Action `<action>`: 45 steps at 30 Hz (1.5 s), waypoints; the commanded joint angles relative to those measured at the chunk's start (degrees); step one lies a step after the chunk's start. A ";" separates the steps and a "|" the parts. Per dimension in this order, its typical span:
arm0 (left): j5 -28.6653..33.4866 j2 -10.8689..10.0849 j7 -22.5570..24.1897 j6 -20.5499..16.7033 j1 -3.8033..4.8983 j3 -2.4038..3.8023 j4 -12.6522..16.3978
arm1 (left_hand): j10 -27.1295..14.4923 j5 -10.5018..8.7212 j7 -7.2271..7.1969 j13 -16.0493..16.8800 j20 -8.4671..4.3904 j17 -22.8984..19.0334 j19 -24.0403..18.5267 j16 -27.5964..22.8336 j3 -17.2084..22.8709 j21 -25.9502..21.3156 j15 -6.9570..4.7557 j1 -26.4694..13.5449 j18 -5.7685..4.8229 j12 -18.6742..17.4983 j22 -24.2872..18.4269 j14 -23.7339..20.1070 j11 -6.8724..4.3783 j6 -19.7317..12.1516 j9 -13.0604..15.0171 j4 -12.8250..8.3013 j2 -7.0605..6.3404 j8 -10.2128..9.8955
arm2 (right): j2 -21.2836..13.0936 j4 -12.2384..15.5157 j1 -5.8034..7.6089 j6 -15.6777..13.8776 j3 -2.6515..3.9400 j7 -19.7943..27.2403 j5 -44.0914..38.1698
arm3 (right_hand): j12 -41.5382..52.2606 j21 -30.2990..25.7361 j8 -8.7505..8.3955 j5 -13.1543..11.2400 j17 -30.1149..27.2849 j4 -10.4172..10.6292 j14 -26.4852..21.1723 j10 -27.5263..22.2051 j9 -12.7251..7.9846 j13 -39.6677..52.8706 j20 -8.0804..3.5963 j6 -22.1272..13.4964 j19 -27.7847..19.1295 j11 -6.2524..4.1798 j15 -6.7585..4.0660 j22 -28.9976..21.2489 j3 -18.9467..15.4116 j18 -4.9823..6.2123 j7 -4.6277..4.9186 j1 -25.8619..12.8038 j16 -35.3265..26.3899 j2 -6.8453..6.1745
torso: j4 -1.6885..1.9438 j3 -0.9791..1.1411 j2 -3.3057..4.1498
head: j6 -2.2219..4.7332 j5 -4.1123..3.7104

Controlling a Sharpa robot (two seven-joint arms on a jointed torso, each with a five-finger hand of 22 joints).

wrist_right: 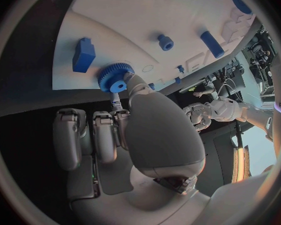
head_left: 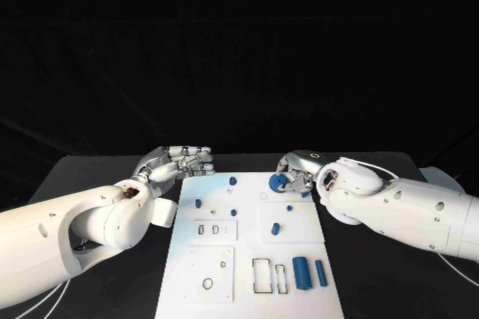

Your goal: Assemble the parts on the task board

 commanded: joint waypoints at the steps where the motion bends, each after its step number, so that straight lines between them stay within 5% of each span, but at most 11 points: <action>1: 0.11 0.13 0.09 1.29 0.06 0.04 0.01 | 0.02 0.19 0.49 0.02 0.14 0.06 -0.09 -0.32 0.20 -0.31 0.24 0.46 0.75 -0.32 -0.08 -0.01 0.36 -0.09 -0.02 -0.20 0.16 -0.39 | -0.10 0.92 -0.13 -4.80 -0.03 0.40 -2.73 | 0.50 0.32 -0.47 0.32 13.64 0.00 5.76 1.07 0.07 8.21 -0.57 2.68 1.28 -0.28 -0.48 8.85 0.52 -0.80 -1.94 -0.83 0.36 -0.01 | -0.11 0.01 -0.02 | 0.23 0.11; 8: 0.11 0.14 0.13 1.71 0.06 0.04 0.04 | -0.08 0.20 0.52 0.02 0.16 0.09 -0.16 -0.52 0.36 -0.38 0.28 0.65 0.75 -0.39 -0.14 -0.11 0.39 -0.17 -0.02 -0.48 0.08 -0.50 | -0.15 4.08 -0.14 -8.72 0.01 -0.07 -4.82 | 1.25 0.82 -0.99 0.80 13.92 -0.17 5.82 1.77 0.02 9.09 -0.77 3.55 1.74 -0.48 -0.67 9.49 1.57 -0.97 -2.17 -1.50 0.46 -0.53 | -0.14 -0.02 -0.05 | 0.51 0.31; 18: 0.11 0.14 0.28 1.70 0.06 0.04 0.06 | -0.11 0.16 0.52 0.03 0.17 0.12 -0.18 -0.61 0.49 -0.42 0.28 0.83 0.75 -0.40 -0.17 -0.12 0.39 -0.19 -0.01 -0.69 0.05 -0.55 | 3.43 6.23 -0.25 -9.10 0.01 -1.04 -7.68 | 1.20 0.79 -1.25 0.77 13.93 -0.21 5.83 1.72 -0.02 9.03 -0.81 3.61 1.71 -0.50 -0.70 9.46 1.87 -0.96 -2.17 -1.68 0.46 -0.67 | 0.02 0.00 0.11 | 0.68 0.30; 45: 0.11 -0.08 0.25 1.52 0.08 0.05 0.57 | -0.11 0.12 0.53 0.03 0.17 0.14 -0.18 -0.64 0.52 -0.43 0.29 0.84 0.75 -0.40 -0.18 -0.12 0.41 -0.18 -0.01 -0.73 0.04 -0.56 | 12.35 0.01 -2.98 -7.09 -0.37 -1.39 -7.06 | 1.09 0.53 -2.38 -0.01 13.79 -0.32 5.80 1.62 -0.19 8.95 -0.84 3.83 1.50 -0.41 -0.66 9.25 3.11 -0.88 -2.06 -2.66 0.42 -0.93 | -0.04 0.15 0.15 | -0.15 1.03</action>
